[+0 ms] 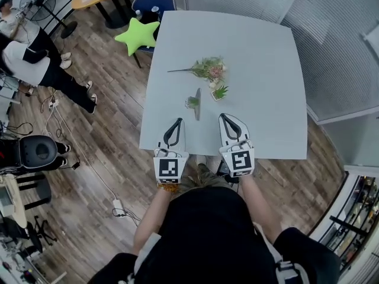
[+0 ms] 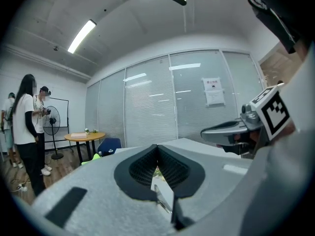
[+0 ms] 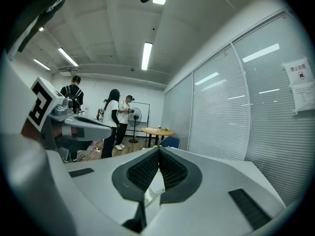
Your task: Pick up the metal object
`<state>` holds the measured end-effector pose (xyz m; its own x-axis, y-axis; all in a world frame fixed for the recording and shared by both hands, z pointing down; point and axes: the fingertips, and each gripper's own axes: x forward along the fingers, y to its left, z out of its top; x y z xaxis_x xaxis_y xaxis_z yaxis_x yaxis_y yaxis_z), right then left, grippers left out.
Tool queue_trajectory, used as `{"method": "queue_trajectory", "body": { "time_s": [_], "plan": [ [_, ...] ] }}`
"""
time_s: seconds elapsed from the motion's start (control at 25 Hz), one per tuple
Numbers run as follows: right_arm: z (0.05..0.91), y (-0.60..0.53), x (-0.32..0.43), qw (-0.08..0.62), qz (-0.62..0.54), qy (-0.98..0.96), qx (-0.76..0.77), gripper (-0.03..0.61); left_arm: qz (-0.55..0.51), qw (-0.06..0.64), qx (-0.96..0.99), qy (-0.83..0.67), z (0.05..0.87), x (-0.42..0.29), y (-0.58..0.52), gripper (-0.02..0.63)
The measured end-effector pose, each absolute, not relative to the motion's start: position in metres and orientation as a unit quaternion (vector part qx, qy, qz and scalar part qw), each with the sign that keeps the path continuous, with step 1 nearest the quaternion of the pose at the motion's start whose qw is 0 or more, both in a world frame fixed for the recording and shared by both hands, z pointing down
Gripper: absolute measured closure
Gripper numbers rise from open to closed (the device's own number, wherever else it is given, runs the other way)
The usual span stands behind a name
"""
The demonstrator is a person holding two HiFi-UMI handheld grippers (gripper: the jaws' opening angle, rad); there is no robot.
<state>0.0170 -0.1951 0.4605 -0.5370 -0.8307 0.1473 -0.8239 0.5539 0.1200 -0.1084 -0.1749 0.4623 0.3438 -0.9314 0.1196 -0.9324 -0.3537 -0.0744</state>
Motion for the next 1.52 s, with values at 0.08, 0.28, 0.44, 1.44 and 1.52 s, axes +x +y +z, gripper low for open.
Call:
{"method": "queue_trajectory", "body": {
  "time_s": [0.08, 0.28, 0.44, 1.44, 1.52],
  "plan": [
    [0.468, -0.205, 0.022, 0.097, -0.014, -0.876, 0.471, 0.578, 0.075, 0.007, 0.817, -0.571, 0.468, -0.107, -0.182, 0.612],
    [0.488, -0.218, 0.025, 0.113, -0.001, -0.880, 0.462, 0.578, 0.089, 0.008, 0.815, -0.572, 0.487, -0.110, -0.197, 0.612],
    [0.499, -0.228, 0.023, 0.127, 0.000, -0.878, 0.462, 0.578, 0.090, 0.012, 0.823, -0.561, 0.502, -0.114, -0.217, 0.612],
    [0.515, -0.243, 0.058, 0.151, 0.031, -0.836, 0.527, 0.578, 0.149, 0.053, 0.861, -0.484, 0.615, -0.109, -0.287, 0.612],
    [0.515, -0.244, 0.060, 0.151, 0.035, -0.834, 0.530, 0.578, 0.156, 0.048, 0.865, -0.475, 0.623, -0.106, -0.291, 0.611]
  ]
}}
